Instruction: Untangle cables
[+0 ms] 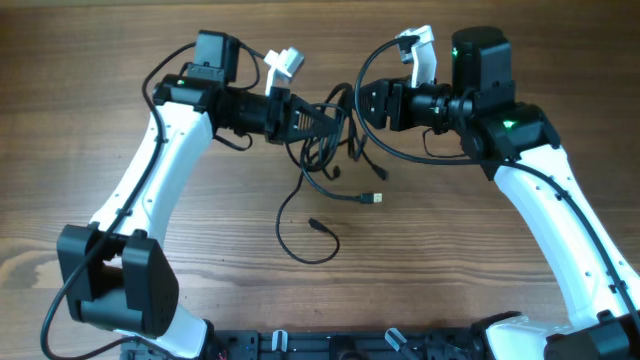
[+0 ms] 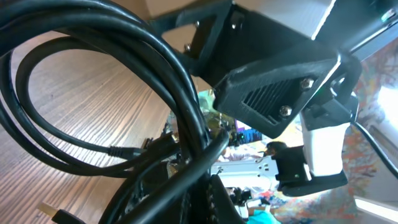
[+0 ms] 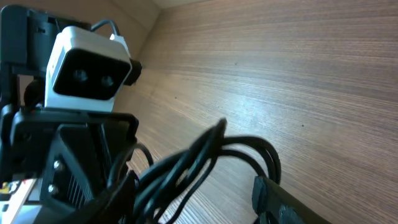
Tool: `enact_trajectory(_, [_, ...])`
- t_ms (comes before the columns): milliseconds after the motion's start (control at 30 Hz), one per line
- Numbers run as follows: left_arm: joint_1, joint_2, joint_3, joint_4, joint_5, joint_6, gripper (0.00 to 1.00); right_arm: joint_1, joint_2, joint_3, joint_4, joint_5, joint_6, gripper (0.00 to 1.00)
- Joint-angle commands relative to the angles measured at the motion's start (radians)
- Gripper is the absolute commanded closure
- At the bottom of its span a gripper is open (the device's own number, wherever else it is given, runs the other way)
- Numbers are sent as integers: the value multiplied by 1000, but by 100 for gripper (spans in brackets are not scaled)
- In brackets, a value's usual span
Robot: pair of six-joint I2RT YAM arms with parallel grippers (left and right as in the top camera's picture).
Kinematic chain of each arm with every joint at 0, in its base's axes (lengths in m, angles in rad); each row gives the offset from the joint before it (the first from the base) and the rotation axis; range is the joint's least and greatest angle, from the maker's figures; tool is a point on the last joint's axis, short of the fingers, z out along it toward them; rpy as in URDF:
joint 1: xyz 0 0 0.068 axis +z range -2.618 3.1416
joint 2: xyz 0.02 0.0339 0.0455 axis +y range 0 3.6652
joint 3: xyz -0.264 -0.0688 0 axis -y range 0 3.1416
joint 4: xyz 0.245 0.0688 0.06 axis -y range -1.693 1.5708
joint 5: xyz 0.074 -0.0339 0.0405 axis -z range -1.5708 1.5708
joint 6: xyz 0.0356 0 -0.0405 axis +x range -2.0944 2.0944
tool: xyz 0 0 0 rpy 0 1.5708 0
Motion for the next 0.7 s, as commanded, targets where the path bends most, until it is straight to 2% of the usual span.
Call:
enact_trajectory(0, [-5, -4, 6, 3, 15, -13, 96, 4, 18, 13, 5, 5, -15, 38])
enact_trajectory(133, [-5, -4, 6, 3, 14, -12, 96, 4, 51, 13, -46, 4, -6, 40])
enact_trajectory(267, [-3, -4, 6, 3, -82, -21, 96, -8, 53, 13, -26, -26, -23, 42])
enact_trajectory(367, [4, -4, 6, 5, -143, -122, 96, -46, 40, 13, -22, -66, -47, 42])
enact_trajectory(467, [14, -4, 6, 54, -146, -252, 96, -63, 41, 13, -69, -140, -166, 43])
enact_trajectory(667, [29, -4, 6, 148, -142, -414, 96, -60, 41, 13, -142, -196, -317, 43])
